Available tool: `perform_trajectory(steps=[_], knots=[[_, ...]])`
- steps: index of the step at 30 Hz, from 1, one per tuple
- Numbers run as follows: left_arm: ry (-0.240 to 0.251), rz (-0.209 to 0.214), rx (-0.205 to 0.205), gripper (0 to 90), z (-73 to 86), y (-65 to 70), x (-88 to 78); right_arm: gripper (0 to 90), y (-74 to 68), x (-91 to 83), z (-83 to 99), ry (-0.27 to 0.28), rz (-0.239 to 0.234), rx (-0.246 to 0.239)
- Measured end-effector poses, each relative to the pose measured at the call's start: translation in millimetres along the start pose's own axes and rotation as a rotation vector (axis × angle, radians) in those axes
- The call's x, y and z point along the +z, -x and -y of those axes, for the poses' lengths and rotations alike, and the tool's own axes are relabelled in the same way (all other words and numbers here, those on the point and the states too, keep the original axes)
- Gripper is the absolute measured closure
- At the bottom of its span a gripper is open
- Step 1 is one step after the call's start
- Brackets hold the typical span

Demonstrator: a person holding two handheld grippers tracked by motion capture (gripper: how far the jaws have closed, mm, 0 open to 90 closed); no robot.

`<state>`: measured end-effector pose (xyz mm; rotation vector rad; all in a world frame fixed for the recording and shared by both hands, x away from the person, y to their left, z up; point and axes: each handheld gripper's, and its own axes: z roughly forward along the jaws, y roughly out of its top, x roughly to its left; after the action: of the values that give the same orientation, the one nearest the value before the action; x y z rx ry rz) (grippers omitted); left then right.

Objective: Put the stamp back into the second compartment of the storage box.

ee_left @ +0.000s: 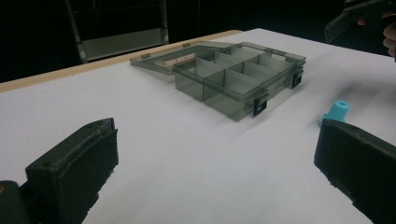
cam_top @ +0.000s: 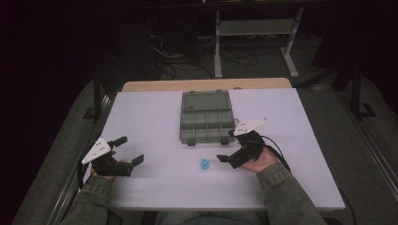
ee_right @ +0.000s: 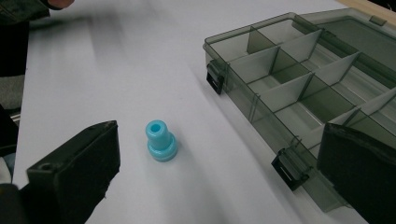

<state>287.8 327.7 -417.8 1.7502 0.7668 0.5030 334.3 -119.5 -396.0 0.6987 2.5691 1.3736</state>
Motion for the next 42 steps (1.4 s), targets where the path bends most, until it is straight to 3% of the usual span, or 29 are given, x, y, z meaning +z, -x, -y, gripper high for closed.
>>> perform_trajectory(steps=[26,32,33,42], knots=[[0.007,0.002,0.010,0.0,-0.6,-0.3,-0.5,0.0,-7.8,23.8,-10.4,-0.047,-0.049,-0.033],[0.011,0.003,0.005,0.0,-0.5,-0.3,-0.6,0.0,-8.8,37.2,-11.3,-0.070,-0.065,-0.043],[0.011,0.003,0.005,0.0,-0.5,-0.3,-0.6,0.0,-7.4,39.1,-11.0,-0.079,-0.057,-0.068],[0.012,0.006,0.010,0.0,-0.8,-0.2,-0.9,0.0,-8.7,52.3,-9.0,-0.103,-0.067,-0.078]])
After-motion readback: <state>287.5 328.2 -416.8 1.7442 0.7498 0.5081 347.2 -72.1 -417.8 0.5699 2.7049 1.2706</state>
